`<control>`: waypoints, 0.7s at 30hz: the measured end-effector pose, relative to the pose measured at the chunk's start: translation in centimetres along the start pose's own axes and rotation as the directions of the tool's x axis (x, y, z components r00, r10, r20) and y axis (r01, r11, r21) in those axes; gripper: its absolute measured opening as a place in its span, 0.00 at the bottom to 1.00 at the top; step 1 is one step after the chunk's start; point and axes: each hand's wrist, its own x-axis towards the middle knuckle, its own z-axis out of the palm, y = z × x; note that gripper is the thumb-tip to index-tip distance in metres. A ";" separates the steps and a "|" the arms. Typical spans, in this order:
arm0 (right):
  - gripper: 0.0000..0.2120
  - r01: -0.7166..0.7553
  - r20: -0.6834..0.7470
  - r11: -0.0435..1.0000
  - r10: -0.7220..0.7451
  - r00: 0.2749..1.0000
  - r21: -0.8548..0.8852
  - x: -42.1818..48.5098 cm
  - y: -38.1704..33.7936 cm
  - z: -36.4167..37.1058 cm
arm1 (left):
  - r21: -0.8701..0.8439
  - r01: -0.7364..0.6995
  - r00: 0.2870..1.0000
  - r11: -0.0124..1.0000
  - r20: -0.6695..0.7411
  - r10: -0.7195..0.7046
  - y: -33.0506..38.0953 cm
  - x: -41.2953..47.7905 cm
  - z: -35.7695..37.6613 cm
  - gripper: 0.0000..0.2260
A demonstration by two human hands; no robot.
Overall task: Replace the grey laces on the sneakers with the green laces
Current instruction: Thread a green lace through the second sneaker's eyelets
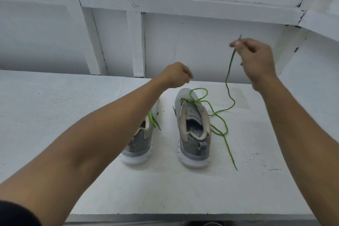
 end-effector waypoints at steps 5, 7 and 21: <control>0.08 -0.001 0.255 0.987 0.043 0.966 -0.162 -1.5 1.2 4.4 | 0.057 0.363 0.912 0.930 0.180 -0.368 -2.4 -0.8 1.4 0.12; 0.08 -0.025 0.343 0.980 0.094 0.935 -0.200 -2.4 1.7 6.3 | 0.043 0.399 0.894 0.916 0.202 -0.400 -2.6 -1.2 2.2 0.12; 0.05 -0.046 0.457 0.895 0.270 0.848 -0.444 -5.4 5.6 9.7 | -0.379 0.479 0.876 0.792 0.140 -0.462 -3.9 -1.8 4.8 0.07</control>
